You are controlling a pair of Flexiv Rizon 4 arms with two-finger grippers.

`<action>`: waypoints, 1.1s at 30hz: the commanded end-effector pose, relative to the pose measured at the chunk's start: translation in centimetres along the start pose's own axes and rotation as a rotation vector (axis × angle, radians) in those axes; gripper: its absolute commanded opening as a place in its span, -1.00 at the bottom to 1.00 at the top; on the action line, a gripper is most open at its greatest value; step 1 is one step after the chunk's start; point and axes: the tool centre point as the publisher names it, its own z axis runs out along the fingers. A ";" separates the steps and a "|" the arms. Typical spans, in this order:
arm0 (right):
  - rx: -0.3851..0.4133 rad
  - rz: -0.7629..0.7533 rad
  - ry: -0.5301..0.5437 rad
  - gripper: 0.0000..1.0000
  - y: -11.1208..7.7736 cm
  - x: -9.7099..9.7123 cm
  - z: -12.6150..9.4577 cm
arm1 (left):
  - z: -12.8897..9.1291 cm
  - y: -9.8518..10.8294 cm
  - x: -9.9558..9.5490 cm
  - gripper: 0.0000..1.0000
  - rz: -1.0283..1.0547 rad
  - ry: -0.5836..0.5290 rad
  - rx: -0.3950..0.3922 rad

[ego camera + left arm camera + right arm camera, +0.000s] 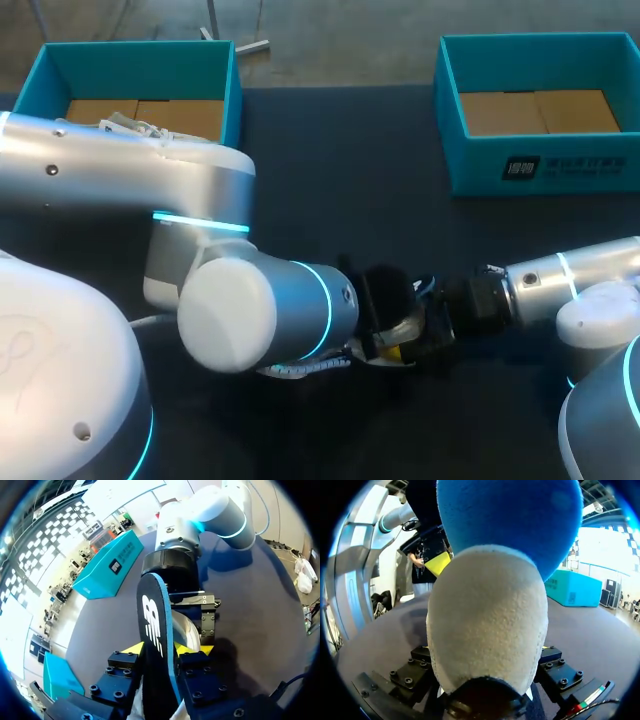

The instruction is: Take the shoe out of the shoebox, open the shoe tongue, remove and reinsert the insole, then place the shoe into the shoebox

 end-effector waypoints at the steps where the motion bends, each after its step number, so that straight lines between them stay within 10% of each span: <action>1: 0.006 0.001 0.001 -1.00 0.1 0.0 0.2 | 0.7 -0.1 -0.2 -0.36 0.001 0.012 0.004; 12: 0.006 0.001 0.001 -1.00 0.1 0.0 0.2 | 0.9 -0.2 -0.2 -1.00 0.003 0.036 0.012; 33: 0.006 0.001 0.001 -1.00 0.1 0.0 0.2 | -2.4 -3.5 -0.2 -1.00 -0.104 0.177 0.107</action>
